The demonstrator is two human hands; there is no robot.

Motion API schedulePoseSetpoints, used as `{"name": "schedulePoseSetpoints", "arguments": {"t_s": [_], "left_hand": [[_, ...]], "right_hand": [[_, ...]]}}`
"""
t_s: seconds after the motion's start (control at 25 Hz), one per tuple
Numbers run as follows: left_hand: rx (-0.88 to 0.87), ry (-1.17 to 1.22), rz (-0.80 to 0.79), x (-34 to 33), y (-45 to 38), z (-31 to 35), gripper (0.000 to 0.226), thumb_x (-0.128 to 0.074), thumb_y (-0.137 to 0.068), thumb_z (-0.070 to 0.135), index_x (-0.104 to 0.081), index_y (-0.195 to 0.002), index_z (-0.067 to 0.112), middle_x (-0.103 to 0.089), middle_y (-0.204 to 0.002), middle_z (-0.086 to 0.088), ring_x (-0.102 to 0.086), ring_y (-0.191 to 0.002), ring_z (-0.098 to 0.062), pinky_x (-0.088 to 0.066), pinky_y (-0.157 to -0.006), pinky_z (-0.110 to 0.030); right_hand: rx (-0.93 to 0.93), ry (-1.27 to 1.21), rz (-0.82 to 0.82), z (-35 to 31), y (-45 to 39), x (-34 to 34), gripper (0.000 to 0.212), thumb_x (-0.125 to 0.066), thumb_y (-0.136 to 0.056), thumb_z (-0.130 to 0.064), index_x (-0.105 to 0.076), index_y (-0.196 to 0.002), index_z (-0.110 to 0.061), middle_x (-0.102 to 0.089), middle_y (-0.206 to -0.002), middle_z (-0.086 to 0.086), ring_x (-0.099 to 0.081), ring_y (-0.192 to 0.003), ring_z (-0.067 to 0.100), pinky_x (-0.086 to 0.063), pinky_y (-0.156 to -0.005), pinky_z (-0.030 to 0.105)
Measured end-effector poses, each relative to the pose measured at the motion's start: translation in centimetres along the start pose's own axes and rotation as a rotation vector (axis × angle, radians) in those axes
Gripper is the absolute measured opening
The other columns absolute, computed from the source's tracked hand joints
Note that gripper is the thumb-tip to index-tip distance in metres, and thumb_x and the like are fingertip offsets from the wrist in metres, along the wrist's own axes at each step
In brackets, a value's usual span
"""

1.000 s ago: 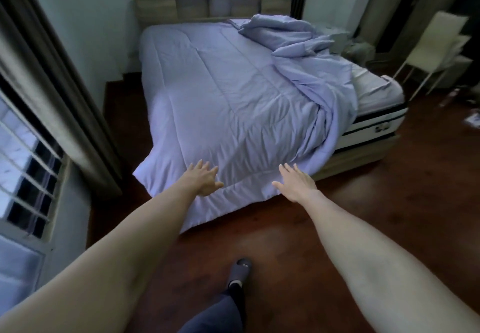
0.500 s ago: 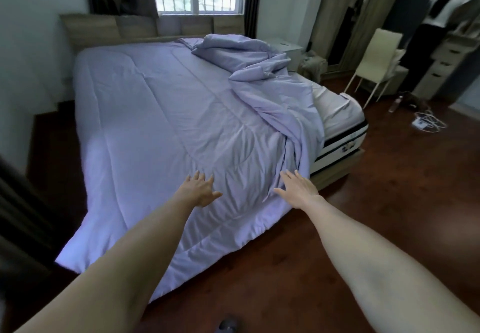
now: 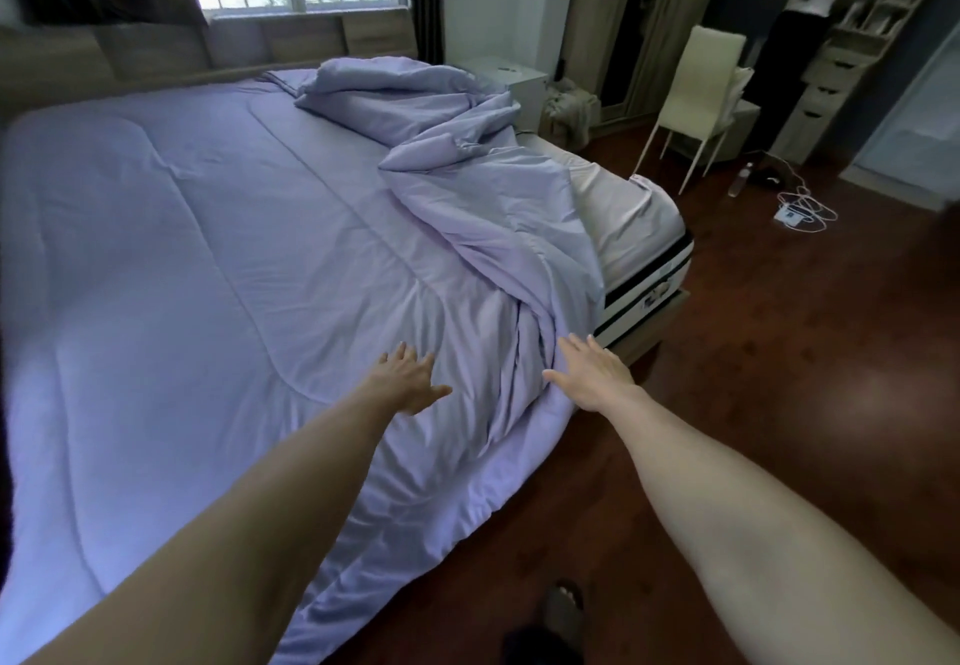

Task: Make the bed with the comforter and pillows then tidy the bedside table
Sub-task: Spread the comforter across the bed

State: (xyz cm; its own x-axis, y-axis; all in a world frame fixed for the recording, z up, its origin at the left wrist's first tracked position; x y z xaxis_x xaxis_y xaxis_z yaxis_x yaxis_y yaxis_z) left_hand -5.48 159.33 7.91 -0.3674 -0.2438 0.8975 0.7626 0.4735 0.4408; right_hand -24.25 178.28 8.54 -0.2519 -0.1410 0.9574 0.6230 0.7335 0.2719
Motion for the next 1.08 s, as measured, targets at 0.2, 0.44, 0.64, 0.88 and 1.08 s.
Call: {"name": "schedulePoseSetpoints", "arguments": {"t_s": [0.2,0.44,0.64,0.88,1.08], "left_hand": [[-0.020,0.003,0.020,4.5,-9.6,6.4,0.076,-0.027,-0.098,0.057,-0.005,-0.154,0.010,-0.003,-0.160,-0.020,0.000,-0.149,-0.032,-0.009,-0.121,-0.047],[-0.006,0.077,0.048,9.7,-21.1,14.4,0.079,-0.029,-0.096,0.058,-0.004,-0.154,0.011,-0.002,-0.160,-0.019,-0.001,-0.149,-0.032,-0.011,-0.120,-0.046],[0.008,0.066,-0.007,11.8,-28.6,18.9,0.079,-0.030,-0.096,0.059,-0.004,-0.154,0.010,-0.006,-0.159,-0.021,-0.001,-0.148,-0.036,-0.011,-0.120,-0.048],[0.023,0.085,-0.049,14.2,-38.9,22.1,0.080,-0.029,-0.096,0.060,-0.005,-0.154,0.011,-0.005,-0.159,-0.022,0.000,-0.148,-0.037,-0.009,-0.120,-0.047],[0.106,0.193,-0.112,16.5,-48.7,23.2,0.080,-0.029,-0.096,0.060,-0.004,-0.154,0.011,-0.003,-0.160,-0.020,-0.001,-0.148,-0.037,-0.008,-0.120,-0.046]], "right_hand": [[-0.012,-0.007,0.001,8.1,-7.4,2.7,0.071,-0.038,-0.099,-0.050,-0.014,-0.154,-0.013,-0.013,-0.162,0.004,-0.009,-0.150,0.028,-0.019,-0.118,0.043],[0.005,0.016,-0.019,18.9,-16.9,7.2,0.070,-0.042,-0.099,-0.049,-0.016,-0.154,-0.015,-0.011,-0.163,0.002,-0.007,-0.150,0.027,-0.019,-0.119,0.044],[0.001,0.023,-0.055,25.4,-23.2,9.1,0.071,-0.042,-0.099,-0.049,-0.012,-0.155,-0.016,-0.007,-0.163,0.002,-0.005,-0.150,0.027,-0.017,-0.120,0.044],[0.040,0.027,-0.073,30.7,-33.3,11.0,0.072,-0.044,-0.098,-0.048,-0.011,-0.155,-0.017,-0.008,-0.163,0.001,-0.005,-0.150,0.026,-0.015,-0.120,0.045],[0.101,0.043,-0.130,33.5,-43.7,13.1,0.074,-0.045,-0.098,-0.047,-0.010,-0.155,-0.017,-0.008,-0.163,0.001,-0.005,-0.150,0.025,-0.015,-0.120,0.042]]}}
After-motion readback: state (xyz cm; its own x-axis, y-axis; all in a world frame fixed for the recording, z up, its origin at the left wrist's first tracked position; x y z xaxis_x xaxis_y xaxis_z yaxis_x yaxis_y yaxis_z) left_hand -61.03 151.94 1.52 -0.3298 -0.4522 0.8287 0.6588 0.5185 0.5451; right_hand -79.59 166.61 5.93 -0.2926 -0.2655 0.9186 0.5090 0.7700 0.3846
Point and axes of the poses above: each hand's wrist, its own y-axis away from the middle knuckle, its own x-axis out of the back of the hand, z = x × y, the point moved 1 cm from there along -y, towards the middle knuckle
